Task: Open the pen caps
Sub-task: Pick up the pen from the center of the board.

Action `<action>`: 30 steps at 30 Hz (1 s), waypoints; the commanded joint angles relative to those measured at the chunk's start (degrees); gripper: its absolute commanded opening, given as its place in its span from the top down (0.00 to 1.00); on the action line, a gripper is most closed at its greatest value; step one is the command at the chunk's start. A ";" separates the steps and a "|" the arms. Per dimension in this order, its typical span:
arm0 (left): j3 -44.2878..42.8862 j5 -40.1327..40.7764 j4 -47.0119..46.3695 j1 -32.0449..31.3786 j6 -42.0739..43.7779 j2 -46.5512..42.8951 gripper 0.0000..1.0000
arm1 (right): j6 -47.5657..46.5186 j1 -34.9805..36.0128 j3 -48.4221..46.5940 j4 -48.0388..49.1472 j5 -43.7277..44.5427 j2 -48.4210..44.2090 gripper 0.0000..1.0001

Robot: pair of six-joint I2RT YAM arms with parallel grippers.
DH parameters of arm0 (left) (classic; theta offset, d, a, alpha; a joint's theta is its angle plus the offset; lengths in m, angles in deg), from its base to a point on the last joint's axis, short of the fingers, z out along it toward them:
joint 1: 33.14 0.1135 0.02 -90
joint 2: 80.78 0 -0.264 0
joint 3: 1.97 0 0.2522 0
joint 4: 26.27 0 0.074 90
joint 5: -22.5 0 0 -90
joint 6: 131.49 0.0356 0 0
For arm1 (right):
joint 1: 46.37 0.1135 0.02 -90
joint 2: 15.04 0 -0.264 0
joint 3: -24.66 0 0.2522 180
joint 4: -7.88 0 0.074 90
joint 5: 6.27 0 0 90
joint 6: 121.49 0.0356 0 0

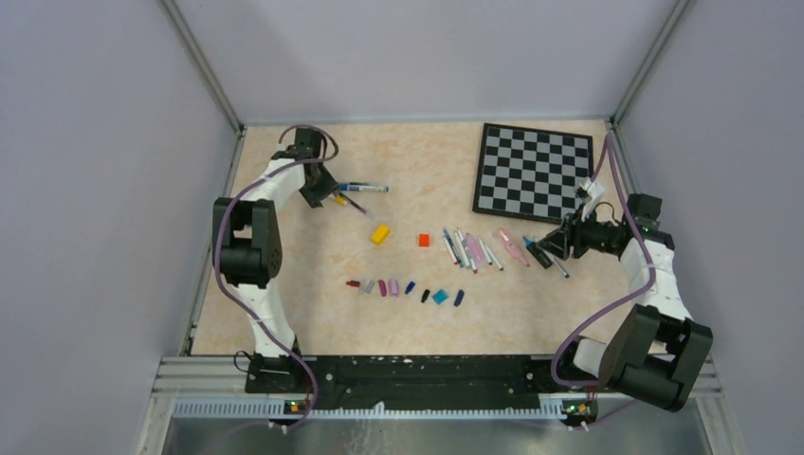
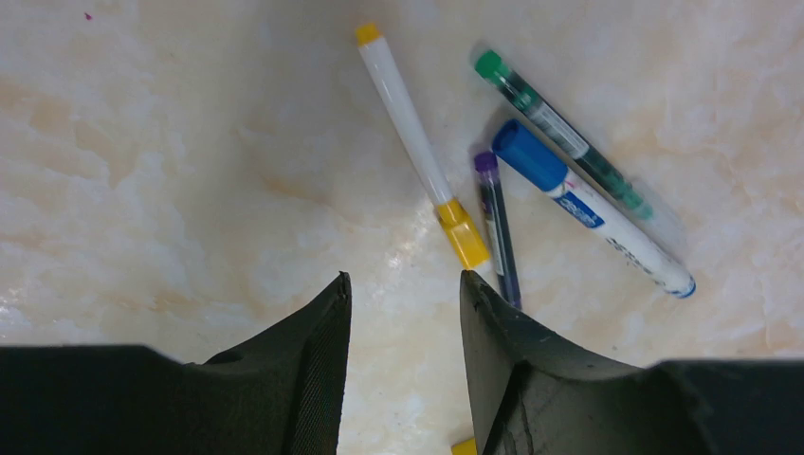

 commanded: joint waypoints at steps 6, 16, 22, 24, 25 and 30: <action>-10.46 1.19 5.76 2.73 0.37 7.34 0.51 | -1.34 -0.48 -0.04 0.48 -1.40 -1.70 0.55; -22.64 0.60 15.39 2.74 1.12 16.29 0.52 | -1.19 -0.48 0.13 0.59 -1.31 -1.75 0.55; -23.54 0.83 17.41 2.73 0.42 17.47 0.54 | -1.02 -0.53 0.13 0.75 -1.33 -1.78 0.55; -24.28 1.22 18.52 2.73 0.41 18.03 0.56 | -1.02 -0.51 0.13 0.71 -1.23 -1.76 0.55; -24.71 1.31 19.27 2.73 0.53 18.45 0.56 | -1.01 -0.54 0.13 0.74 -1.19 -1.83 0.55; -26.12 3.23 22.61 2.73 1.83 20.24 0.63 | -0.92 -0.48 0.13 0.77 -1.33 -1.93 0.55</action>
